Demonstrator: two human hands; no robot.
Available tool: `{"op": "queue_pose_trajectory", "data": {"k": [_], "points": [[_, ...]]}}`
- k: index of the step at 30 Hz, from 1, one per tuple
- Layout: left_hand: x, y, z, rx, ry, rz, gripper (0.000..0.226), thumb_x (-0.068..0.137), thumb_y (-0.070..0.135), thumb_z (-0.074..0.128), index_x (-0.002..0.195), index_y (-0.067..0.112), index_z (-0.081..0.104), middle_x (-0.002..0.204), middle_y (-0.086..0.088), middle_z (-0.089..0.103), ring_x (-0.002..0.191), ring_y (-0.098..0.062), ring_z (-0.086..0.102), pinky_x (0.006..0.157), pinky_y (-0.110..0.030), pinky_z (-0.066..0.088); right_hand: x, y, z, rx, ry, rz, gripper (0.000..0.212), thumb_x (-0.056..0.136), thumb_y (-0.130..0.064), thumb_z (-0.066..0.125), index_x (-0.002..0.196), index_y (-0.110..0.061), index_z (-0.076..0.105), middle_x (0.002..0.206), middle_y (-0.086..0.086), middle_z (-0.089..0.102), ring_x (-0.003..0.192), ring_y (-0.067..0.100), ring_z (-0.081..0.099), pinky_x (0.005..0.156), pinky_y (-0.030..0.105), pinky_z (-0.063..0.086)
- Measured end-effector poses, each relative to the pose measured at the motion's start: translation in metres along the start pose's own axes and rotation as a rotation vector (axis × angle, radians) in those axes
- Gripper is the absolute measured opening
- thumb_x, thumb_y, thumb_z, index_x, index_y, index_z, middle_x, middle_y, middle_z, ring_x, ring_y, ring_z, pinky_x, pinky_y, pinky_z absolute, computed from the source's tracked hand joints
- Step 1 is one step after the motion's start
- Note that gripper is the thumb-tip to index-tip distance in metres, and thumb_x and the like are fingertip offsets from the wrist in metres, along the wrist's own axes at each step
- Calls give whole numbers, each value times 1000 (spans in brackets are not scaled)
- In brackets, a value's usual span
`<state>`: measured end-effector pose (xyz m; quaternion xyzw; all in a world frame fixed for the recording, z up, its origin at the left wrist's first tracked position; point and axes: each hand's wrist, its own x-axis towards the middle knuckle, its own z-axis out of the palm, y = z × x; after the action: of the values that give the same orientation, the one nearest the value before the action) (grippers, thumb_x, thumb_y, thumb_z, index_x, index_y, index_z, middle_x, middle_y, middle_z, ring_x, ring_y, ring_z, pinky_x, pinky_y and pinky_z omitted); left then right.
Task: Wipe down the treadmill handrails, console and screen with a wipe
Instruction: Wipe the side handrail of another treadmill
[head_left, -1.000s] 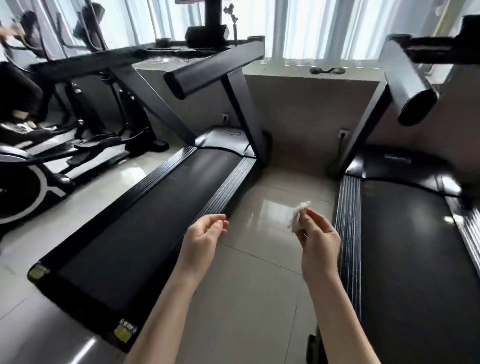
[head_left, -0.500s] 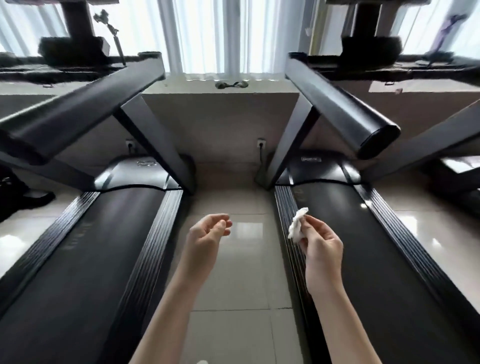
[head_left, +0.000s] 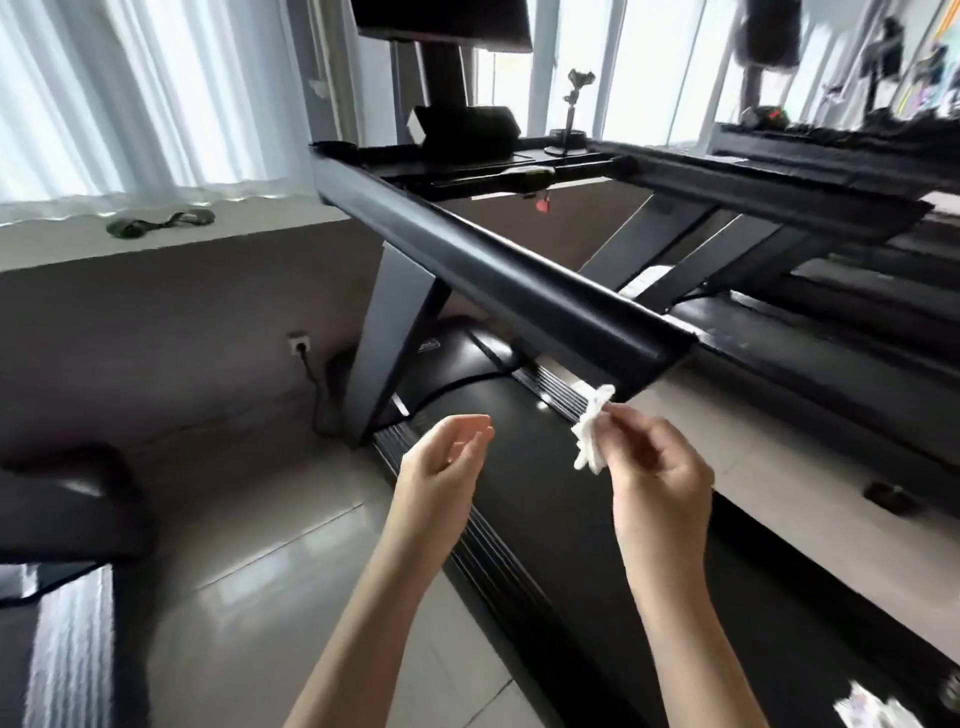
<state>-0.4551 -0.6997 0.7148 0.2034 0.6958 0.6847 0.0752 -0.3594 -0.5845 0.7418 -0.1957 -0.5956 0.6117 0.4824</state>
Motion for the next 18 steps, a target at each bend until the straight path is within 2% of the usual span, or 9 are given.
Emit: {"op": "queue_pose_trajectory", "data": {"k": [3, 4, 5, 7, 9, 10, 12, 15, 18], "points": [[36, 9, 16, 115, -87, 184, 12, 83, 21, 53, 76, 24, 62, 86, 5, 67, 86, -12, 61, 84, -42, 49, 31, 0, 2, -134, 92, -264, 9, 87, -9, 68, 89, -17, 72, 82, 6, 69, 76, 14, 68, 71, 29, 54], [44, 13, 19, 144, -84, 239, 14, 82, 21, 49, 77, 24, 63, 86, 3, 66, 87, -12, 60, 82, -39, 48, 39, 0, 2, -208, 125, -361, 12, 87, -11, 67, 89, -22, 71, 87, 4, 69, 81, 13, 68, 73, 32, 55], [56, 17, 24, 139, -84, 286, 16, 82, 20, 50, 82, 25, 65, 90, 5, 67, 90, -10, 61, 82, -33, 48, 50, -3, 2, -279, 174, -468, 15, 87, -9, 66, 89, -23, 70, 89, -1, 68, 83, 8, 66, 75, 30, 54], [71, 21, 31, 137, -78, 377, 22, 86, 16, 53, 100, 21, 69, 99, 9, 65, 91, -4, 60, 83, -20, 45, 63, -8, 0, -410, 252, -647, 12, 87, -2, 65, 90, -12, 71, 89, -4, 65, 83, -1, 62, 77, 23, 51], [88, 24, 39, 165, -91, 505, 27, 86, 17, 53, 109, 16, 68, 102, 16, 60, 87, -1, 57, 80, -14, 41, 77, -7, -2, -552, 327, -773, 9, 88, 0, 64, 89, -3, 72, 88, 0, 63, 84, 5, 61, 78, 23, 49], [96, 23, 43, 174, -101, 552, 28, 86, 19, 53, 110, 15, 68, 103, 20, 58, 90, -2, 56, 81, -15, 42, 84, -5, -3, -622, 339, -783, 9, 88, -1, 64, 88, -2, 73, 87, 2, 64, 84, 14, 62, 78, 25, 49], [112, 21, 51, 199, -138, 614, 31, 87, 25, 53, 113, 15, 67, 109, 24, 55, 100, -9, 57, 88, -27, 46, 94, 4, -2, -745, 319, -713, 10, 85, -4, 64, 85, -7, 74, 84, 3, 66, 82, 23, 61, 77, 25, 45], [130, 15, 56, 255, -186, 716, 42, 86, 34, 49, 121, 15, 64, 120, 16, 54, 115, -15, 52, 92, -46, 49, 97, 12, 2, -881, 324, -671, 13, 80, -4, 65, 82, -12, 74, 81, 0, 65, 81, 19, 53, 74, 21, 39], [153, 17, 59, 298, -240, 777, 48, 86, 35, 48, 126, 14, 61, 130, 7, 55, 123, -15, 46, 97, -49, 45, 107, 8, 5, -934, 375, -630, 12, 78, -8, 63, 78, -12, 74, 79, -1, 68, 78, 24, 58, 74, 34, 46]]}}
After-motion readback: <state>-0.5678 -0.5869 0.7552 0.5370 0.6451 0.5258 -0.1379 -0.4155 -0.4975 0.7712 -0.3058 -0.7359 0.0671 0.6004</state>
